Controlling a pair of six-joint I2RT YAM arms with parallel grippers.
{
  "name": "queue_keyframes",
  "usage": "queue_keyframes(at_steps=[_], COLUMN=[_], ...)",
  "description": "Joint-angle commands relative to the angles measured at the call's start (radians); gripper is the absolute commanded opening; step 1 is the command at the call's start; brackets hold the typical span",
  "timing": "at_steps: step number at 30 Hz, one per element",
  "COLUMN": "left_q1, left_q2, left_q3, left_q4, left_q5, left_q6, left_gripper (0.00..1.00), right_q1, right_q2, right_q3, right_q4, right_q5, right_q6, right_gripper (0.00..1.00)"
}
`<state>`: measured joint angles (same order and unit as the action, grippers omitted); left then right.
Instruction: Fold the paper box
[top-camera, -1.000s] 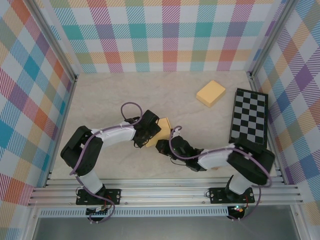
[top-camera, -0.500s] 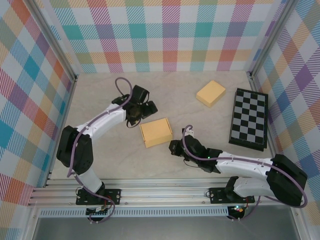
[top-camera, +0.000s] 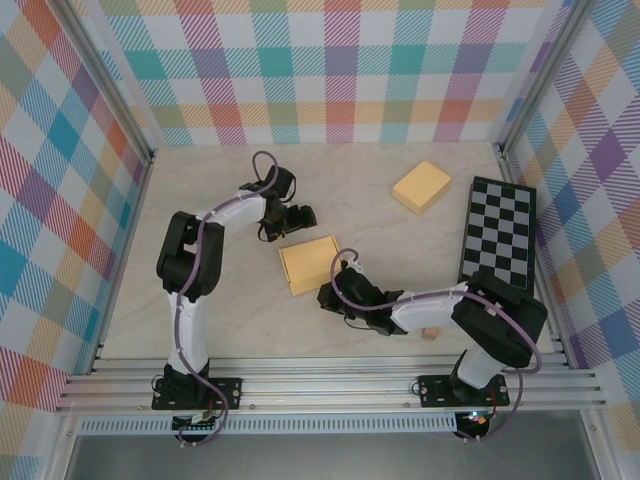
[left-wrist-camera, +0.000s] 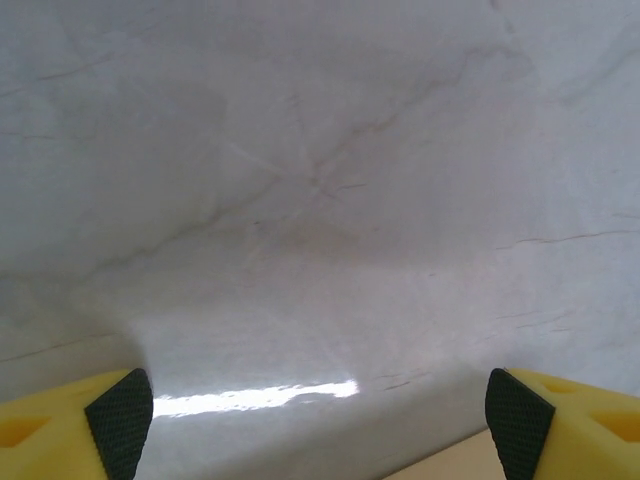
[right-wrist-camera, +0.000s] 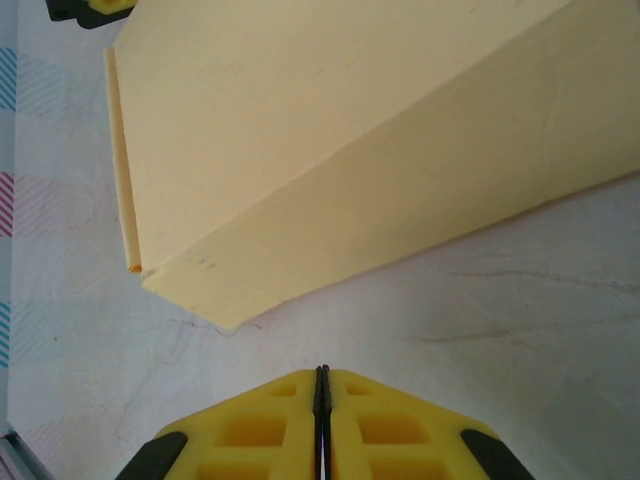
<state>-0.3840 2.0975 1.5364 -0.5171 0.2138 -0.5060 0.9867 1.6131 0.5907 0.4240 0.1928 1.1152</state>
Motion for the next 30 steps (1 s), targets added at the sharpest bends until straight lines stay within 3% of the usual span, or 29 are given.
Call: queue_keyframes(at_steps=[1, 14, 24, 30], left_q1=[-0.008, -0.113, -0.278, -0.299], left_q2=[-0.065, -0.195, -0.215, -0.22], left_q3=[-0.093, -0.402, -0.481, -0.502], left_q4=[0.062, 0.168, 0.23, 0.281], left_q5=[0.056, 0.032, 0.001, -0.011], left_q6=[-0.062, -0.335, -0.55, -0.631], left_gripper=[0.88, 0.87, 0.86, 0.87], right_q1=[-0.039, -0.111, -0.13, -0.129], right_q2=[0.054, 0.146, 0.236, 0.231], right_q3=[0.029, 0.075, 0.145, 0.155], right_q4=[0.105, 0.183, 0.285, 0.263], right_q5=[-0.04, -0.111, -0.205, -0.25], right_q6=[0.027, 0.003, 0.088, 0.107], right_gripper=[0.11, 0.11, 0.11, 0.11])
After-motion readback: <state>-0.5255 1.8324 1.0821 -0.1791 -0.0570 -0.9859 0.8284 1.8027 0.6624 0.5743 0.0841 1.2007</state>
